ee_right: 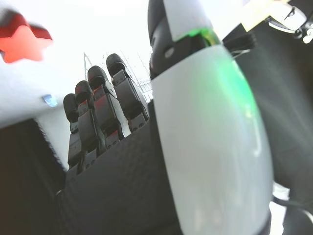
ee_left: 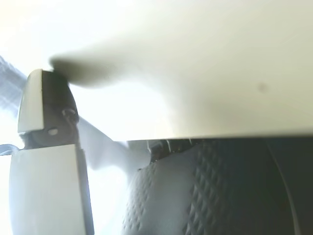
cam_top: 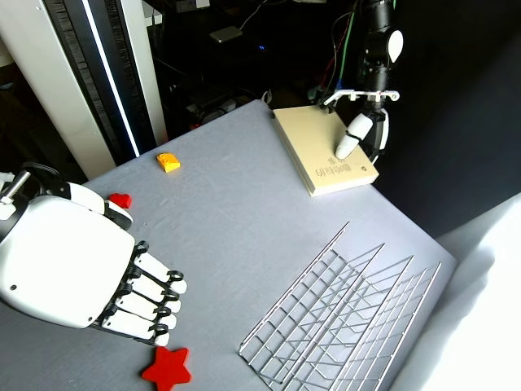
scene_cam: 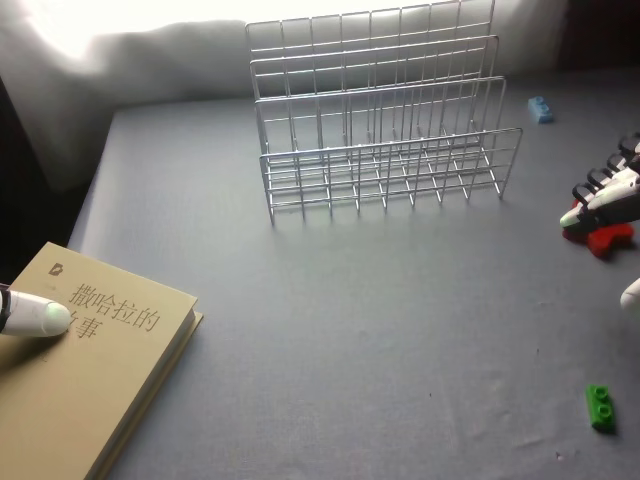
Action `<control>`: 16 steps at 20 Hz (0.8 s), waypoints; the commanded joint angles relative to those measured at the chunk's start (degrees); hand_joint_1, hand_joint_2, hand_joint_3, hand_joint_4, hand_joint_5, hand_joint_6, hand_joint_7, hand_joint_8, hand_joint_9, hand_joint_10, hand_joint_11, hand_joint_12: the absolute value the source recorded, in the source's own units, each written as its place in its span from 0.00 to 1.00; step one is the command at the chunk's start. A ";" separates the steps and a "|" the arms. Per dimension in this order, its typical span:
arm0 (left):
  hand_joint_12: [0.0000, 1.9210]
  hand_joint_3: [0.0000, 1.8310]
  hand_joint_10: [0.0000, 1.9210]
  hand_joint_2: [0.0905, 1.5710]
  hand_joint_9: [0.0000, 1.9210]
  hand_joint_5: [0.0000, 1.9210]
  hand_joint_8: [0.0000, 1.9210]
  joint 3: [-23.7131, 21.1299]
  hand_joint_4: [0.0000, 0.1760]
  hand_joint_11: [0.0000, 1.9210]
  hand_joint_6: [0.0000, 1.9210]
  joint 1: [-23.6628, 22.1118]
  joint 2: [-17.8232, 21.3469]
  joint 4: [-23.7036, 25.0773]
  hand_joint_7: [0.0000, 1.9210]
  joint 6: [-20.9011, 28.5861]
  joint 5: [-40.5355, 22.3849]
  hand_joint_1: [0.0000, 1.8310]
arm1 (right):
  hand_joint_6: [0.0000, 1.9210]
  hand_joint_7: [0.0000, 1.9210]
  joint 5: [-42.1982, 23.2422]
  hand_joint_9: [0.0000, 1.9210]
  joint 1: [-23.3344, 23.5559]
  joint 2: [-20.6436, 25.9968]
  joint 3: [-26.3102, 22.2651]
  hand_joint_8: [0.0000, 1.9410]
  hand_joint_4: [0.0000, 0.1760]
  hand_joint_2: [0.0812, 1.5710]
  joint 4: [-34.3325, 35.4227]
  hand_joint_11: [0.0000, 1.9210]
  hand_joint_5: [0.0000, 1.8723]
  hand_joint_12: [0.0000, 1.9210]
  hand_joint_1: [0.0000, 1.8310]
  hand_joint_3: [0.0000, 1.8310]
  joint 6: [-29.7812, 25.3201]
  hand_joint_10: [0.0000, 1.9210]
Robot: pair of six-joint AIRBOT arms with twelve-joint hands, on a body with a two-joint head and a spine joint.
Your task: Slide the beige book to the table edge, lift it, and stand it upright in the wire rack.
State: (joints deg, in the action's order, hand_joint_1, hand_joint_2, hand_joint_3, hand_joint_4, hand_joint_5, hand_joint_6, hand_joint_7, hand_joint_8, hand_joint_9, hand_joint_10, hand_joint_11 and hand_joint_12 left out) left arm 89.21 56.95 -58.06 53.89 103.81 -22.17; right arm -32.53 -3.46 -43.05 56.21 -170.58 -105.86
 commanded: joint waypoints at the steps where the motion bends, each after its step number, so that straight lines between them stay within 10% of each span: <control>1: 0.76 0.00 0.71 0.73 0.40 0.41 0.68 0.09 0.00 0.46 0.59 -0.17 0.67 -0.17 0.36 -0.84 -2.47 0.81 | 0.00 0.09 3.47 0.08 0.51 0.67 0.10 0.00 0.00 0.72 -1.99 0.00 0.09 0.23 0.12 0.00 -0.56 0.00; 16: 0.78 0.00 0.71 0.72 0.39 0.45 0.70 1.07 0.00 0.45 0.54 -1.23 4.38 -0.52 0.37 -1.77 -3.53 0.81 | 0.00 0.08 4.72 0.08 2.27 0.75 0.40 0.00 0.00 0.72 -1.99 0.00 0.08 0.20 0.13 0.00 1.73 0.00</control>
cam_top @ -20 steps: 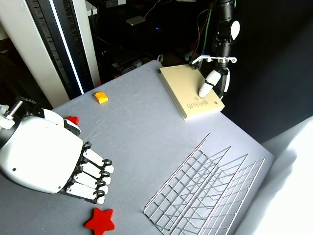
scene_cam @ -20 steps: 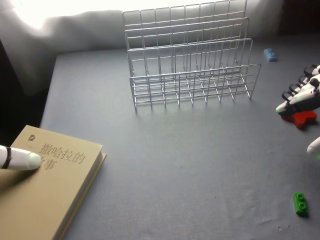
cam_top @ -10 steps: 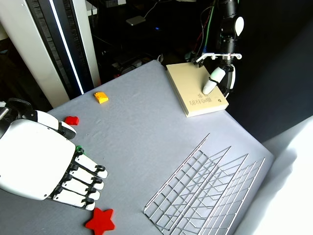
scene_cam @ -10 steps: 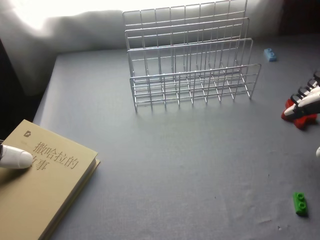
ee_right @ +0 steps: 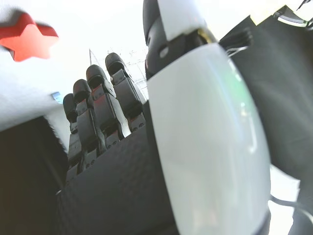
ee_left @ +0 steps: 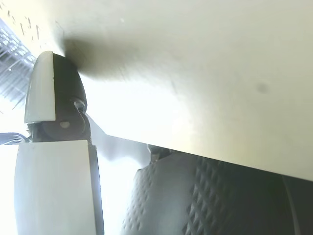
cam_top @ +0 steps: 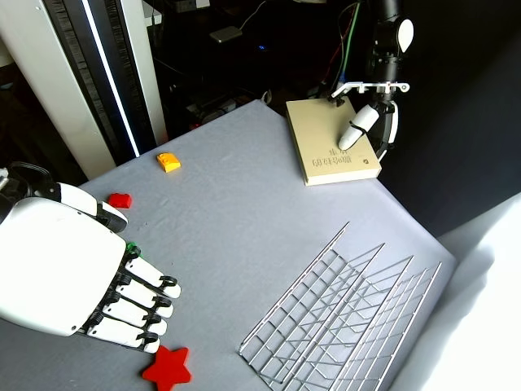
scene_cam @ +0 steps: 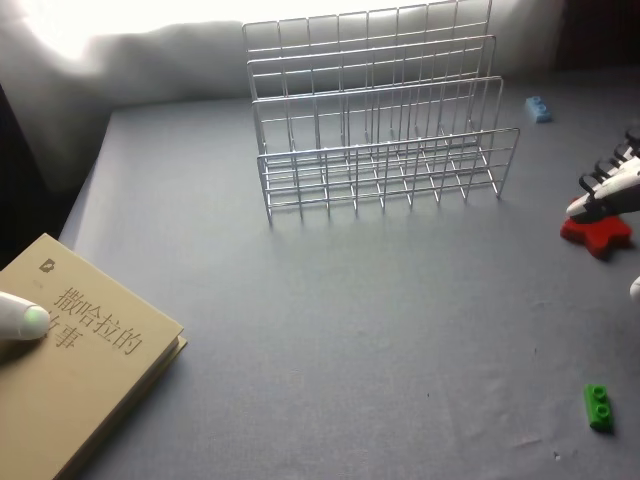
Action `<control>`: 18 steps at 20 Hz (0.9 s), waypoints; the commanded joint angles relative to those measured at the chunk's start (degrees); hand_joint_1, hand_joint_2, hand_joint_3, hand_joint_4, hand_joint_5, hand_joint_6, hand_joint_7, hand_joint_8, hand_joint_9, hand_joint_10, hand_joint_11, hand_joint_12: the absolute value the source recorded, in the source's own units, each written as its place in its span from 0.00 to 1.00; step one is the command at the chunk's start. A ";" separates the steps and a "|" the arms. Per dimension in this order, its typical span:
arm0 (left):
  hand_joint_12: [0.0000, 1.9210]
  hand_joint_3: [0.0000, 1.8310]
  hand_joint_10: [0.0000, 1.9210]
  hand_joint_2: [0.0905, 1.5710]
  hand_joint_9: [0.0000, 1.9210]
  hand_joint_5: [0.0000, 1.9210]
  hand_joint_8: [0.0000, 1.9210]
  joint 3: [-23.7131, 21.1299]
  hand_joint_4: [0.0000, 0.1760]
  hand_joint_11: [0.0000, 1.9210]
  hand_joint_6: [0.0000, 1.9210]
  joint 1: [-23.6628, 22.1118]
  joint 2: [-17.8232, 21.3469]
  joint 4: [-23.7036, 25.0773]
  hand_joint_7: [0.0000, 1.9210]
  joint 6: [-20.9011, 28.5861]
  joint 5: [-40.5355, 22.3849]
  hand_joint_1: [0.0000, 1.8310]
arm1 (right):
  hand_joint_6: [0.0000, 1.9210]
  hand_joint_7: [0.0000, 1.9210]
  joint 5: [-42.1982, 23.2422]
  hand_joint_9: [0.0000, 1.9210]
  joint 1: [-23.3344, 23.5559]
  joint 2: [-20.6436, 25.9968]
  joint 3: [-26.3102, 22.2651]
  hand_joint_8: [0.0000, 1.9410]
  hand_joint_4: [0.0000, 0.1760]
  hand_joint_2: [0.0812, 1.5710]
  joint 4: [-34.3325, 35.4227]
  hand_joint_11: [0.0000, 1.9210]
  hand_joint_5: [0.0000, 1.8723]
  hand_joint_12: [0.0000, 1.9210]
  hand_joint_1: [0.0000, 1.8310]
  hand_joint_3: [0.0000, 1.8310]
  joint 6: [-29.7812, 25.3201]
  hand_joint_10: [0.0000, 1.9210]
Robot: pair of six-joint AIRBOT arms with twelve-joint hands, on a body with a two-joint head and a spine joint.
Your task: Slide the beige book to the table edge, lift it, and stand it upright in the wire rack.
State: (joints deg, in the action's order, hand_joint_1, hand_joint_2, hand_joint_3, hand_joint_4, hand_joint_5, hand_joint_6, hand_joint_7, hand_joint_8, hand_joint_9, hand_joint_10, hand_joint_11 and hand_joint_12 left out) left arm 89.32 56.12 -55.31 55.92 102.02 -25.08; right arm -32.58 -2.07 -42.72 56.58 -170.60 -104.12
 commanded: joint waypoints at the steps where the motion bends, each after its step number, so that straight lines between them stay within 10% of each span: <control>1: 0.75 0.00 0.69 0.72 0.40 0.45 0.68 1.31 0.00 0.47 0.53 -0.36 1.63 -3.03 0.38 0.02 -0.56 0.81 | 0.00 0.08 4.89 0.08 0.84 0.42 0.06 0.00 0.00 0.72 -1.97 0.00 0.08 0.22 0.14 0.00 -1.02 0.00; 18: 0.79 0.00 0.70 0.73 0.40 0.42 0.67 3.27 0.00 0.44 0.58 0.18 1.58 -5.77 0.39 -0.53 0.68 0.81 | 0.00 0.10 6.34 0.09 0.87 0.34 0.38 0.00 0.00 0.72 -1.97 0.00 0.09 0.23 0.14 0.00 -1.36 0.00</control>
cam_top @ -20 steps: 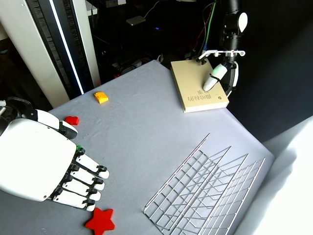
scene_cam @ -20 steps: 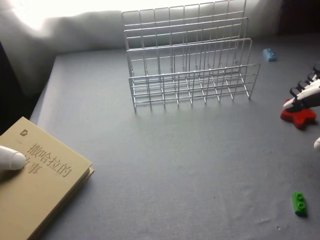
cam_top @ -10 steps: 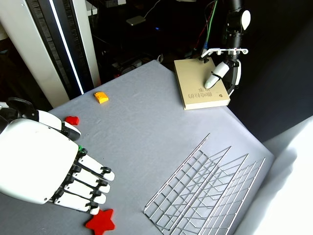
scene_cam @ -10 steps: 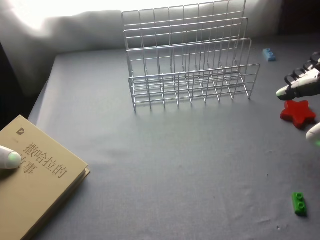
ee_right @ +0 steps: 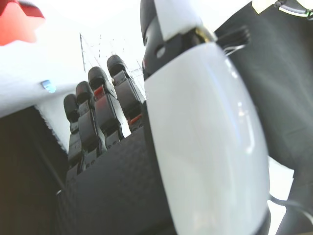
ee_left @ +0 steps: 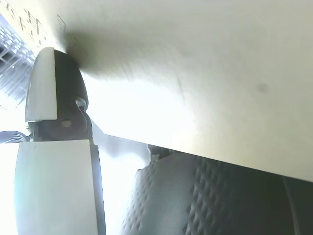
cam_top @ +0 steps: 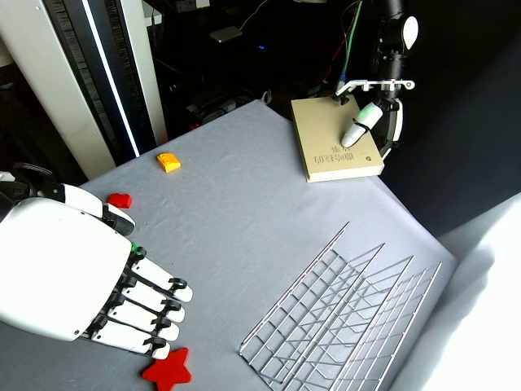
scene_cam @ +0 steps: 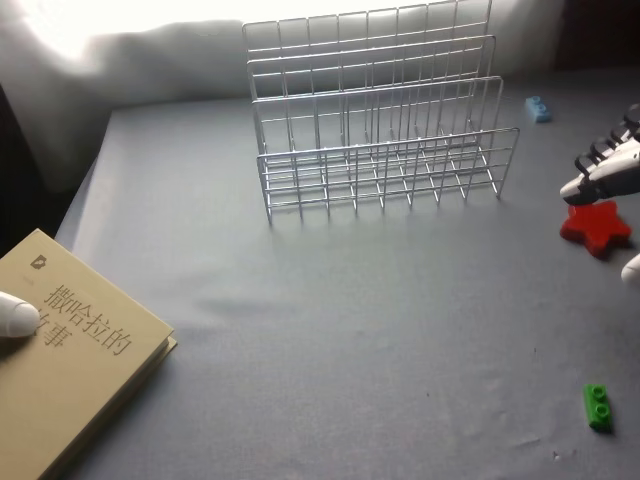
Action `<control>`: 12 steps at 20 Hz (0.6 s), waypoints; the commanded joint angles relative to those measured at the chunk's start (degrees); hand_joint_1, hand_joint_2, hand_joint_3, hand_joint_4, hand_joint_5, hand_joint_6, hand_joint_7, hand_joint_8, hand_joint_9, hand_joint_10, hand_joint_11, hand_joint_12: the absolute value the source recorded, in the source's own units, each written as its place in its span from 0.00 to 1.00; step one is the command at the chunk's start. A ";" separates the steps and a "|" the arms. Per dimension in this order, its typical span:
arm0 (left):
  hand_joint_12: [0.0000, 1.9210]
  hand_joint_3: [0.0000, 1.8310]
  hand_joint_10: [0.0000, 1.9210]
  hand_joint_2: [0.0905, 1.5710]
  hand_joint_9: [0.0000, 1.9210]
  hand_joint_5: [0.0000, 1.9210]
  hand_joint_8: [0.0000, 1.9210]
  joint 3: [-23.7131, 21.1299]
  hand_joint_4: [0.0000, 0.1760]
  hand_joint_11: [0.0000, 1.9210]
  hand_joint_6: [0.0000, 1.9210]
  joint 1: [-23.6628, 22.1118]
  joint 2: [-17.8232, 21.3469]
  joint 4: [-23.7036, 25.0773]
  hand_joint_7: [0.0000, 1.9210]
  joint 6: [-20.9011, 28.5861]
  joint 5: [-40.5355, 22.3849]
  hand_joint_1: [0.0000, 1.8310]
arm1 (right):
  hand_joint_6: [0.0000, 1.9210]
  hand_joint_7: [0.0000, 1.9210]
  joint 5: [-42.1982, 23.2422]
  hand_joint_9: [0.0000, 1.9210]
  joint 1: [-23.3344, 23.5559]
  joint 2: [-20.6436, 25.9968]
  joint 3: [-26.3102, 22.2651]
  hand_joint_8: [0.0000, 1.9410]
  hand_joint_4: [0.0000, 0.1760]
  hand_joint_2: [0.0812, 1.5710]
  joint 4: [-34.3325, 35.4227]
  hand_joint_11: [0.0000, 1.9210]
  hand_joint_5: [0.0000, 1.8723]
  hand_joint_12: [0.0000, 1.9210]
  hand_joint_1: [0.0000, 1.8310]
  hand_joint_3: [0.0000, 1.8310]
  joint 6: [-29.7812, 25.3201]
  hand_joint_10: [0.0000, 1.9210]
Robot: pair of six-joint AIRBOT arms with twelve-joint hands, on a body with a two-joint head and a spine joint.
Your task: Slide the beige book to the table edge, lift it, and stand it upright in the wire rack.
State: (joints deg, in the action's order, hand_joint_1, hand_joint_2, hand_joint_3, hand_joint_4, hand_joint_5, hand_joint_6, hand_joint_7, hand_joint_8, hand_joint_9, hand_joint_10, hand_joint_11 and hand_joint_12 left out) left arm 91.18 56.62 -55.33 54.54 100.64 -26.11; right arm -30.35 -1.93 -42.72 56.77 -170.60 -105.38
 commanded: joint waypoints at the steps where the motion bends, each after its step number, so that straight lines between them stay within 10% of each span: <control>1: 0.79 0.00 0.70 0.73 0.40 0.42 0.67 1.57 0.00 0.44 0.58 -0.29 1.58 -4.43 0.38 0.85 1.74 0.81 | 0.00 0.09 4.06 0.09 0.76 0.33 0.20 0.00 0.00 0.73 -1.97 0.00 0.09 0.23 0.12 0.00 0.09 0.00; 12: 0.76 0.00 0.66 0.72 0.42 0.43 0.65 1.75 0.00 0.47 0.57 0.00 1.49 -4.83 0.38 0.78 1.66 0.81 | 0.00 0.09 3.47 0.09 0.81 0.34 0.64 0.00 0.00 0.73 -1.97 0.00 0.08 0.23 0.13 0.00 0.81 0.00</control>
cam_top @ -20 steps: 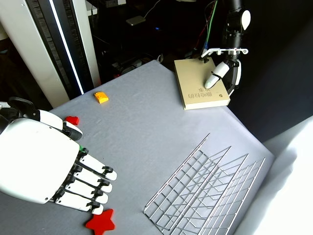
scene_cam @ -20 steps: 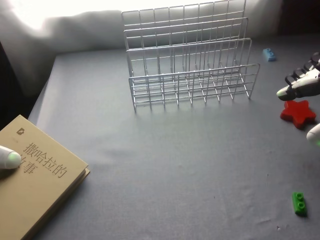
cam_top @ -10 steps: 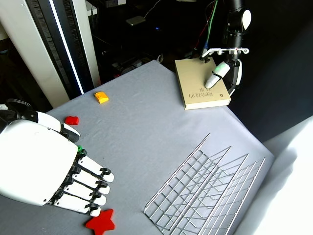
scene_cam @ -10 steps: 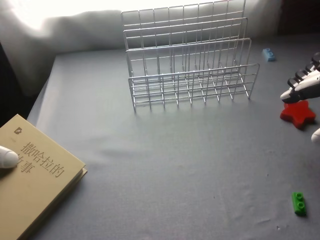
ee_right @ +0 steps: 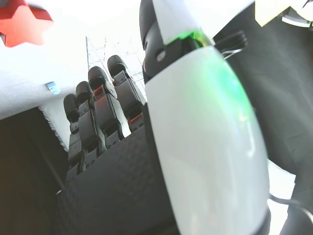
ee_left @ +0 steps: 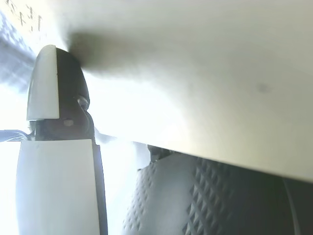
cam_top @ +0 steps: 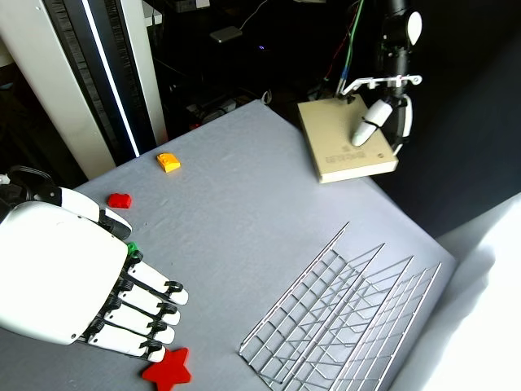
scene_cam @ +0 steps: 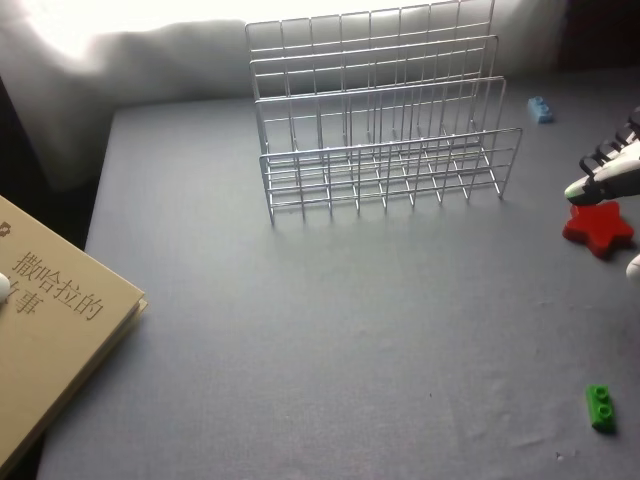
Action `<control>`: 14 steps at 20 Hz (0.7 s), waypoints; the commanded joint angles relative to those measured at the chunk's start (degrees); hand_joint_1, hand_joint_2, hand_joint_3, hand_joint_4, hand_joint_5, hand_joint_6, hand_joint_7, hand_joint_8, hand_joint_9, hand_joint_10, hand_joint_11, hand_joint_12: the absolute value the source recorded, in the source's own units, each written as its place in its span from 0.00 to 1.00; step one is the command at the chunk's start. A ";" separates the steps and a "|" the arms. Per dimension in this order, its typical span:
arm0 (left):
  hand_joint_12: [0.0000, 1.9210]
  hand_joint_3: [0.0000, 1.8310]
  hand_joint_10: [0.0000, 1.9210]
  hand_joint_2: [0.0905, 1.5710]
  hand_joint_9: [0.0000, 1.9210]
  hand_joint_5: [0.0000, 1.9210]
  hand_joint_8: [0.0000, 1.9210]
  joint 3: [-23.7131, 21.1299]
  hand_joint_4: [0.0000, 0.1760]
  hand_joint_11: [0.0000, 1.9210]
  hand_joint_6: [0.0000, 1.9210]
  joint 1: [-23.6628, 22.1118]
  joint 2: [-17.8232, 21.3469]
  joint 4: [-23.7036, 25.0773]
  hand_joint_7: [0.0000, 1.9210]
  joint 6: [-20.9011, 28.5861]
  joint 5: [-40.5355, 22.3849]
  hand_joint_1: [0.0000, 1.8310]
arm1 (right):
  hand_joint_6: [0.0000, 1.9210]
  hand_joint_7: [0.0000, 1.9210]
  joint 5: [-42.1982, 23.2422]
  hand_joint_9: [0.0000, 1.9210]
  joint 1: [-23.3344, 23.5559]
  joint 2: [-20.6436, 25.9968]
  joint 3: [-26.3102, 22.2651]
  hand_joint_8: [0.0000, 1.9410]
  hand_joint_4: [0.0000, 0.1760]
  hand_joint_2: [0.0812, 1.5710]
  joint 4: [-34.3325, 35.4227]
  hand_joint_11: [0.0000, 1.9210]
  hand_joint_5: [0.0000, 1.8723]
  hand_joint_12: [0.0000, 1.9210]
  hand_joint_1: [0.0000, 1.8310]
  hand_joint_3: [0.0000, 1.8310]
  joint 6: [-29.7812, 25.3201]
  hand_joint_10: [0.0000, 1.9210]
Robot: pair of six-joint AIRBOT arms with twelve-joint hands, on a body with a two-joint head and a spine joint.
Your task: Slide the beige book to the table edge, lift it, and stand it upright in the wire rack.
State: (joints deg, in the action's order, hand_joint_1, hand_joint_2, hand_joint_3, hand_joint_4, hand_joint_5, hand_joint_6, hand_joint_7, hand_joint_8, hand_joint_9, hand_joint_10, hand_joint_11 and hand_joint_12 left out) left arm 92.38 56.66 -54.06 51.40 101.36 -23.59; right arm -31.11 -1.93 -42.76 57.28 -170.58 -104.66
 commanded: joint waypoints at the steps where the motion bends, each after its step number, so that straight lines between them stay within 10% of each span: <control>1: 0.76 0.00 0.66 0.72 0.42 0.43 0.65 0.68 0.00 0.47 0.57 -0.04 0.20 -1.77 0.38 0.05 -0.83 0.81 | 0.00 0.09 4.18 0.09 0.81 0.39 0.14 0.00 0.00 0.73 -1.99 0.00 0.08 0.23 0.13 0.00 0.31 0.00; 8: 0.76 0.00 0.68 0.72 0.41 0.43 0.67 1.14 0.00 0.46 0.57 -2.31 0.43 -4.02 0.39 -2.74 -2.94 0.81 | 0.00 0.10 3.89 0.10 0.79 0.45 0.29 0.00 0.00 0.74 -1.99 0.00 0.09 0.25 0.11 0.00 0.64 0.00; 14: 0.78 0.00 0.66 0.71 0.43 0.45 0.64 -0.45 0.00 0.45 0.56 -4.73 1.37 -28.36 0.38 -25.53 -10.39 0.81 | 0.00 0.09 3.77 0.09 0.88 0.44 0.74 0.00 0.00 0.73 -1.99 0.00 0.09 0.25 0.14 0.00 0.39 0.00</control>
State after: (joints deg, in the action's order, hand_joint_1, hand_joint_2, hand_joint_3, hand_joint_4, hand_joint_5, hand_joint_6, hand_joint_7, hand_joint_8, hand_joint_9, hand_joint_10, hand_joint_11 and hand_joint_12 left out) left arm 91.72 52.23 -53.63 25.67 74.67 -29.76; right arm -31.44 -1.83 -42.74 57.87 -170.60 -103.98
